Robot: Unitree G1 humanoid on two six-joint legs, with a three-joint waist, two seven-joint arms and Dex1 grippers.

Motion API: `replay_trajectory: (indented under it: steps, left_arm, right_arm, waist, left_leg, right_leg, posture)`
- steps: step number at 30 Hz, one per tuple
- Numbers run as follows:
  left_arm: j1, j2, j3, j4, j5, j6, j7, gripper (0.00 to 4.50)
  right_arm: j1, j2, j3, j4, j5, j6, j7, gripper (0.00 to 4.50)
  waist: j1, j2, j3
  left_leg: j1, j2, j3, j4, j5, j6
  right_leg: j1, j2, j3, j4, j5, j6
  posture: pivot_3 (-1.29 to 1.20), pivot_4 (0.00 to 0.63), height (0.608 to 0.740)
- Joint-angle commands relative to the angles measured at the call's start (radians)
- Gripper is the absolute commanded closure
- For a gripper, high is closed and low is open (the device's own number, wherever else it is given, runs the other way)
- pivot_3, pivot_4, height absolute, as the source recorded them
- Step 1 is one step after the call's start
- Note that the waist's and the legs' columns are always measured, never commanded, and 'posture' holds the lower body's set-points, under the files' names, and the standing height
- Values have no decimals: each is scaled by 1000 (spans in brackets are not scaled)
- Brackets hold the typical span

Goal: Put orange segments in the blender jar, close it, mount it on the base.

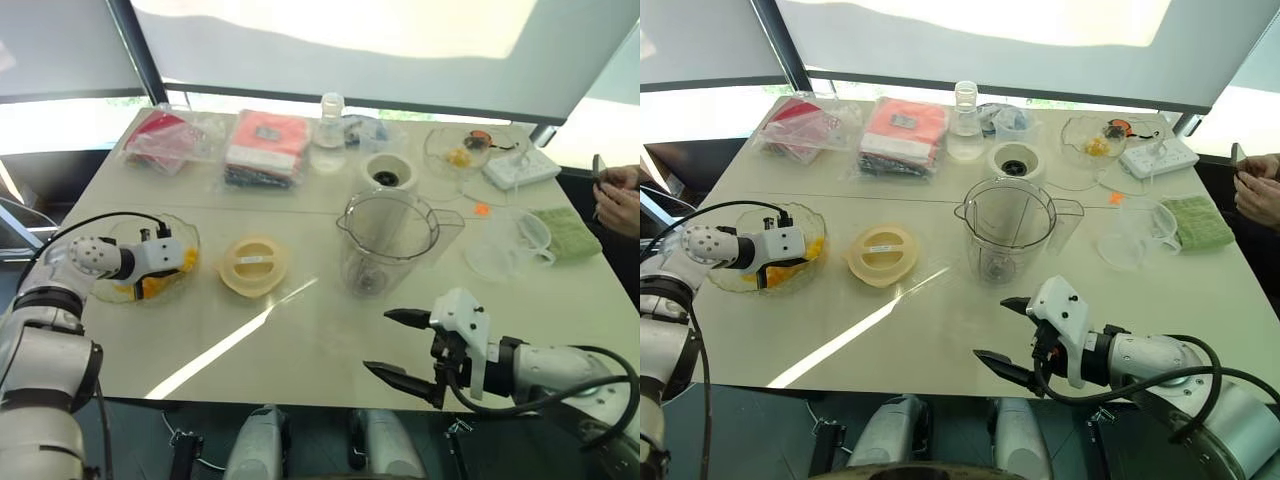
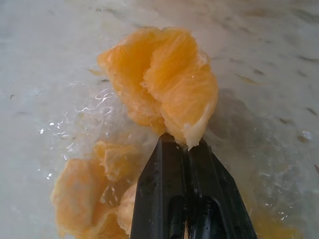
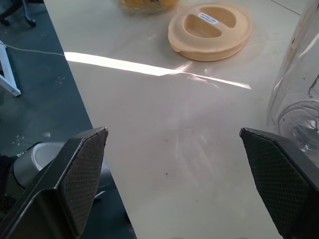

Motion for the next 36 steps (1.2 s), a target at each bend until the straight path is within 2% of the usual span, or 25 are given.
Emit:
replay_trajectory:
  steps: [1,8,12,18,36]
  left_arm:
    - [-22,42,94,-16,-94,20,-70,4470]
    - [-131,145,239,-128,-289,283,-457,4470]
    - [-156,181,267,-192,-334,412,-544,4470]
    - [-151,188,283,-274,-369,507,-576,4470]
    - [-117,237,280,-368,-371,519,-625,4470]
  right_arm:
    - [-7,2,8,2,-9,-23,15,0]
    - [5,5,16,41,-40,-50,43,0]
    - [0,10,33,65,-58,-64,54,0]
    - [-16,19,45,84,-72,-69,61,0]
    - [-28,18,43,99,-86,-57,57,0]
  waist:
    - [0,-1,0]
    - [1,-3,0]
    - [0,-2,0]
    - [1,-3,0]
    - [1,-3,0]
  left_leg:
    - [0,0,0,0,0,0]
    - [-1,0,0,0,0,0]
    - [-1,-1,1,0,0,0]
    - [-1,0,0,0,0,0]
    - [-1,0,0,0,0,0]
  right_leg:
    - [0,0,0,0,0,0]
    - [0,0,-1,-1,0,0]
    - [0,0,0,-1,0,0]
    - [0,1,0,0,0,0]
    - [0,1,0,-1,0,0]
  posture:
    - [0,150,740]
    - [0,150,740]
    - [0,150,740]
    - [0,150,740]
    - [0,150,740]
